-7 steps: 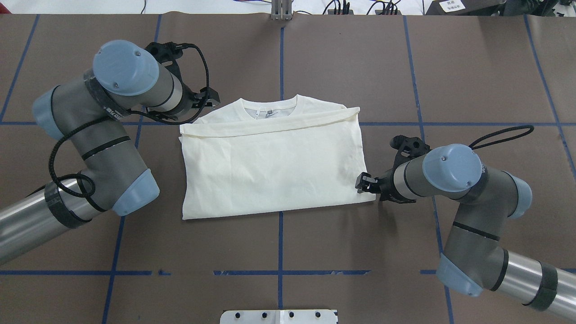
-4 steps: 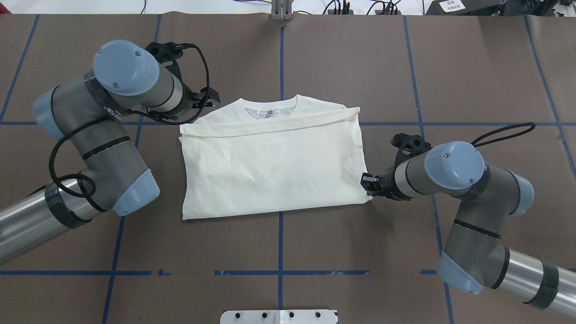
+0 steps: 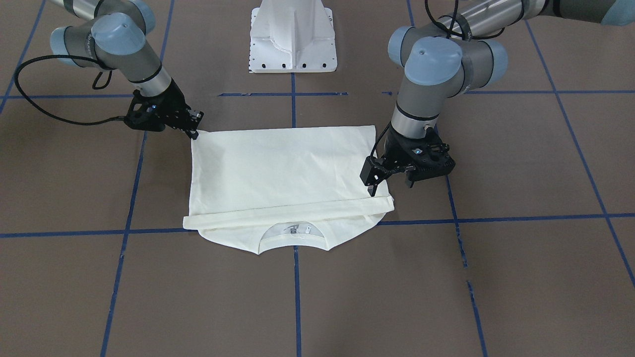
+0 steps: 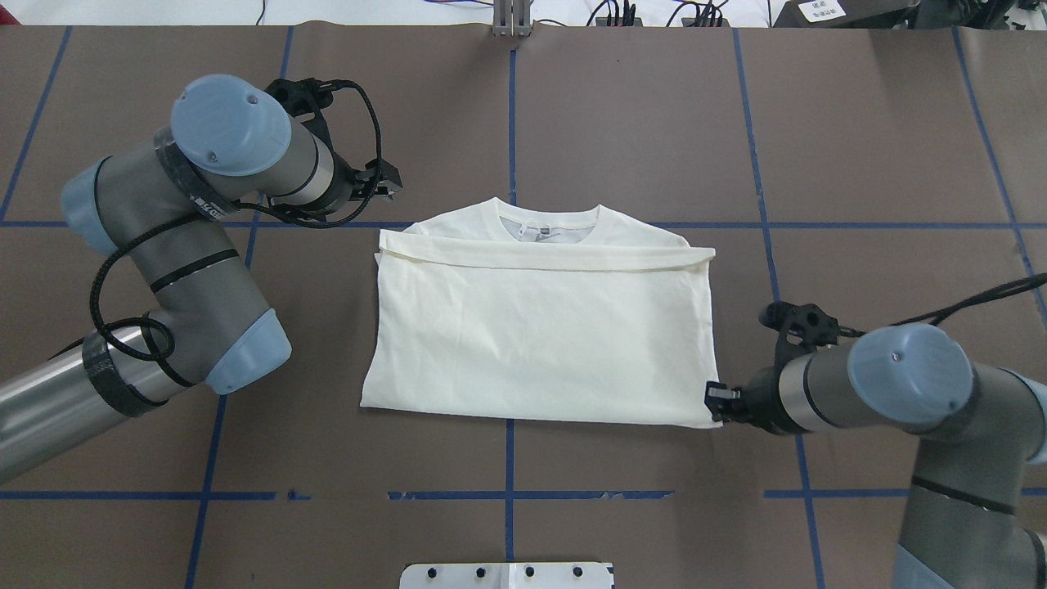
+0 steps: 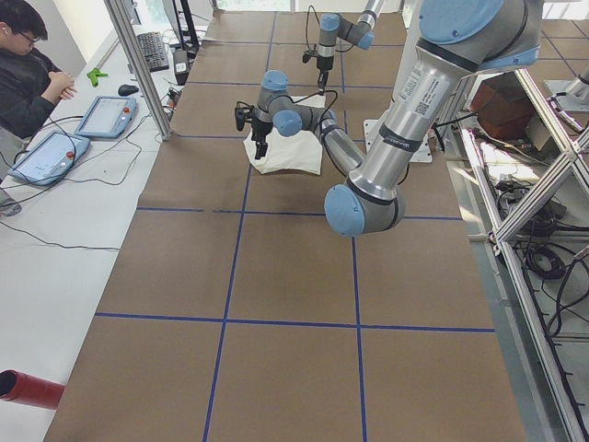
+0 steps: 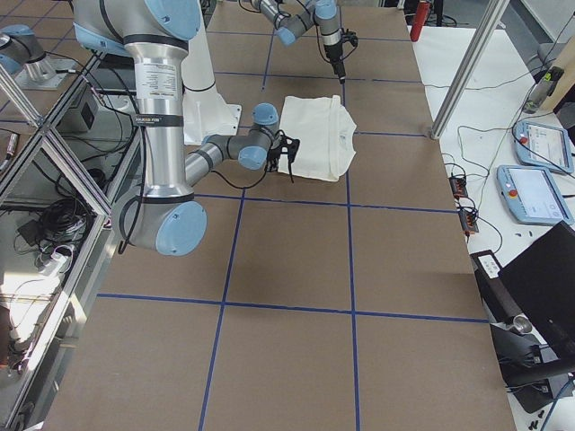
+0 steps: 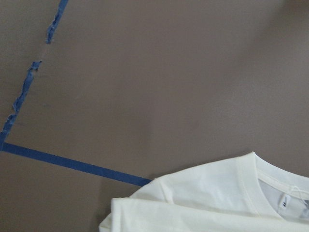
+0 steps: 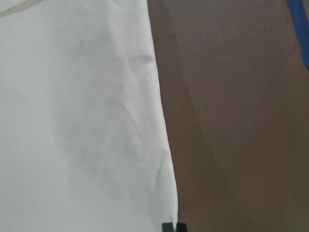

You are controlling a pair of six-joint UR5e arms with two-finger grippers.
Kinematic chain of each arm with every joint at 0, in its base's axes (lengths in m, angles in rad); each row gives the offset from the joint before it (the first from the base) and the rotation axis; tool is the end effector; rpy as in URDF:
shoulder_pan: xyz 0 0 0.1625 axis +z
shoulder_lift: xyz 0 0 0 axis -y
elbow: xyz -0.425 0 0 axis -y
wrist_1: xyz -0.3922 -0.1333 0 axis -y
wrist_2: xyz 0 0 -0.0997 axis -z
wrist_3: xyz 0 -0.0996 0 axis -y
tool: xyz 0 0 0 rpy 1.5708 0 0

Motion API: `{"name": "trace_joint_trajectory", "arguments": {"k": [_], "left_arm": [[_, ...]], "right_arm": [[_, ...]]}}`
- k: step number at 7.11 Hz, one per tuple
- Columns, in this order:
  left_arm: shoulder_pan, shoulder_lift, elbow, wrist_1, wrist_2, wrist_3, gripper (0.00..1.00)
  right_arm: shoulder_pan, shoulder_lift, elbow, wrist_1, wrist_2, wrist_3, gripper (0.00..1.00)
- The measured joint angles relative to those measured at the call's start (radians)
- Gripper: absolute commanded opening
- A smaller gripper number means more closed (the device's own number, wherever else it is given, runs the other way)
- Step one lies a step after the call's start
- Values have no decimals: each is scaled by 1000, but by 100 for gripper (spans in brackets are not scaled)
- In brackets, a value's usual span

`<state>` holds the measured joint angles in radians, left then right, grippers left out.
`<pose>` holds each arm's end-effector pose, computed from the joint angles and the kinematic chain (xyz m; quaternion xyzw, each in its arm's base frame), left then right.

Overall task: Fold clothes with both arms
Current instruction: 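Drag the shirt with the right gripper toward the robot, rotating it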

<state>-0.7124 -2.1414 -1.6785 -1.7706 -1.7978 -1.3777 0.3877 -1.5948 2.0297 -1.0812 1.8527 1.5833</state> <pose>0.4371 -0.5240 0.2593 0.0926 0.4246 -0.1844 0.8815 -0.4062 -0.2799 0.4002 -0.0412 -0.4572 0.1147 0.8809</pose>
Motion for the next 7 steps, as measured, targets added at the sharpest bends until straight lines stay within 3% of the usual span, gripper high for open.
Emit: {"name": "trace_joint_trajectory", "arguments": {"k": [1,2,3,5,7], "left_arm": [[4,0,-8,0,0,-10,100],[9,4,-23,0,0,-16,100],[16,11,-41,0,0,-18,100],[53,35,-81,-1,-17,-32,100],[143,64,-106,-9,-47,-161,100]], "right_arm": [[-97,-92,86,0,-16,46,0],[-204,-152,147,0,-48,109,66],[-288,-185,181,1,-76,158,100],[-340,-204,216,2,-127,191,100],[-252,-138,184,3,-191,185,100]]}}
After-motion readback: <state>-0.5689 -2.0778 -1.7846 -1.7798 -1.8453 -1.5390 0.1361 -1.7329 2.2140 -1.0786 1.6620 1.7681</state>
